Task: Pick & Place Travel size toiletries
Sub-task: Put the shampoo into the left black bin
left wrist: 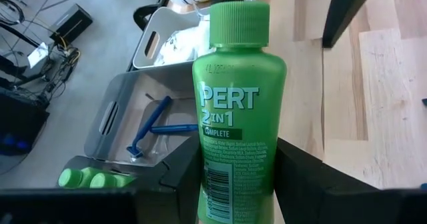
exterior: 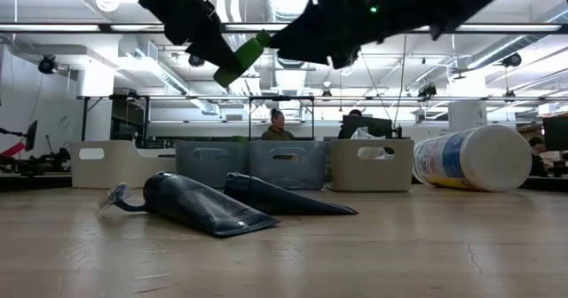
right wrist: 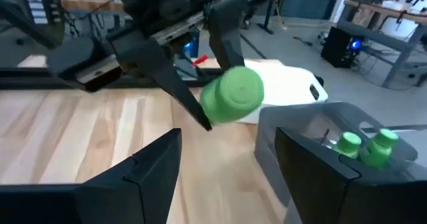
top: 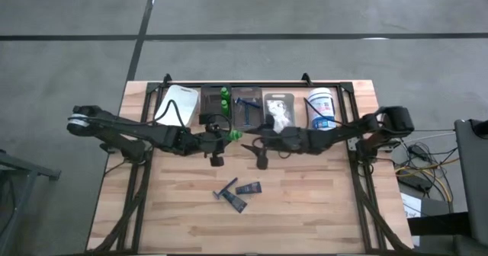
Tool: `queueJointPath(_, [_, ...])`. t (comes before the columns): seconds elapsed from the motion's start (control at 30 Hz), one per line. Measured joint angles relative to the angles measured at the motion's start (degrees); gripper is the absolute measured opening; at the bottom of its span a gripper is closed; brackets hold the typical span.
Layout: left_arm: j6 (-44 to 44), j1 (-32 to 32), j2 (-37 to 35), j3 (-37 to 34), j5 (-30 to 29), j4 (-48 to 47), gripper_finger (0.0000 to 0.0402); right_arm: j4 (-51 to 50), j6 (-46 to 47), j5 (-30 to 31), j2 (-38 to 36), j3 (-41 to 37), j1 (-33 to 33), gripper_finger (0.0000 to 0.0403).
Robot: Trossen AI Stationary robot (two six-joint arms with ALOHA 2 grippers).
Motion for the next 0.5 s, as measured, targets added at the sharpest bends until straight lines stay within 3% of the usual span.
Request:
queueJointPath(0.2, [0.0, 0.0, 0.0, 0.0, 0.3, -0.2, 0.0156, -3.4, -0.6, -6.8, 1.4, 4.1, -1.7, 0.0254])
queueJointPath(0.5, [-0.2, 0.0, 0.0, -0.1, 0.9, -0.8, 0.0156, -3.4, -1.6, -6.9, 0.6, 4.4, -2.4, 0.0226])
